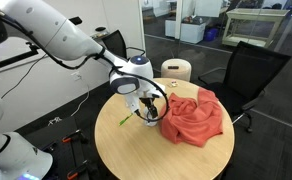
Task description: Move the white mug to the right
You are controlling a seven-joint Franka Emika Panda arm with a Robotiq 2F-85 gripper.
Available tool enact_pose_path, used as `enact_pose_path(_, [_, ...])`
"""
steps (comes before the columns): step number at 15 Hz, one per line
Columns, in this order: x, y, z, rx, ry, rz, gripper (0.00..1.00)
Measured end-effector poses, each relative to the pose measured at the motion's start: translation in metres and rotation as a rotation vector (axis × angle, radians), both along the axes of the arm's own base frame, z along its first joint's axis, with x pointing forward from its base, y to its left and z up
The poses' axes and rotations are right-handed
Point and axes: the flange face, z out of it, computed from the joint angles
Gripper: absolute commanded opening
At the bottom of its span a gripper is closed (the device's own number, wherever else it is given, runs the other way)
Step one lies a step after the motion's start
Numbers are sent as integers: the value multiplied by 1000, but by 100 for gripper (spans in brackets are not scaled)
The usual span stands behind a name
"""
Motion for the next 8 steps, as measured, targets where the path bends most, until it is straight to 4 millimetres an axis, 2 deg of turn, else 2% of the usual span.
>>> enact_pose_path(8, [11, 3, -30, -7, 11, 12, 100])
